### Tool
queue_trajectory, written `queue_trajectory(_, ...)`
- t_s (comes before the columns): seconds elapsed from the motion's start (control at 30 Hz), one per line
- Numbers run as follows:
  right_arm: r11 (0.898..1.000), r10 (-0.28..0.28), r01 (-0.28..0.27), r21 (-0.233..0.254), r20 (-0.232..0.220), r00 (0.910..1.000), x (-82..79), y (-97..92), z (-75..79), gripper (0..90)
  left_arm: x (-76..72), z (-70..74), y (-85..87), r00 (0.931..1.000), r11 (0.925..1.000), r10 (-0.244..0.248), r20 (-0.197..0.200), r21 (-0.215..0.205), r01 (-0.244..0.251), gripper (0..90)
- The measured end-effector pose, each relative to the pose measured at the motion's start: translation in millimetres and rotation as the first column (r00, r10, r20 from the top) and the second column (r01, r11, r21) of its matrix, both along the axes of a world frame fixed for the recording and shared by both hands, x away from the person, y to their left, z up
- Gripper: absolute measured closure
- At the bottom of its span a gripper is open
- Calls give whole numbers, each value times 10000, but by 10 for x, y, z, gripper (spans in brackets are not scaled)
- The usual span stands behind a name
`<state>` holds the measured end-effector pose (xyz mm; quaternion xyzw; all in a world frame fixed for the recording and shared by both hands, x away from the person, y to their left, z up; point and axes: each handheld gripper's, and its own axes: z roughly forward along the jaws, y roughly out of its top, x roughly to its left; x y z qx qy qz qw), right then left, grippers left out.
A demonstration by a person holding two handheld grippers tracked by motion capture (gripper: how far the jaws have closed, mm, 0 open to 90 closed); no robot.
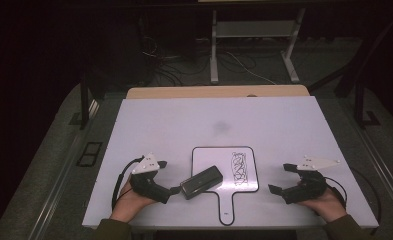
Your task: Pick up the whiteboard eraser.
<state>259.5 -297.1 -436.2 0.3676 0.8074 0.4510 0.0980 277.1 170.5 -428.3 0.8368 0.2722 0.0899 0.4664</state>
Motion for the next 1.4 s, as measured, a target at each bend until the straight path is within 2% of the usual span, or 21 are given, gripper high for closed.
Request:
queue_trajectory(0.57,10000,-22,21,17,98,10000,-14,-8,26,0,6,38,6,9999,9999,62,142,-117,-60,0)
queue_trajectory(0.8,10000,-42,41,69,121,9999,-11,-21,24,0,44,62,-28,9999,9997,130,42,-191,-129,0)
queue_trajectory(0.97,9999,-20,18,106,172,9998,-9,-18,38,0,67,90,-32,9998,9992,170,103,-375,-166,0)
queue_trajectory(1.4,9999,-35,33,127,135,9999,11,-19,36,0,123,154,-90,9992,9983,367,151,-458,-360,0)
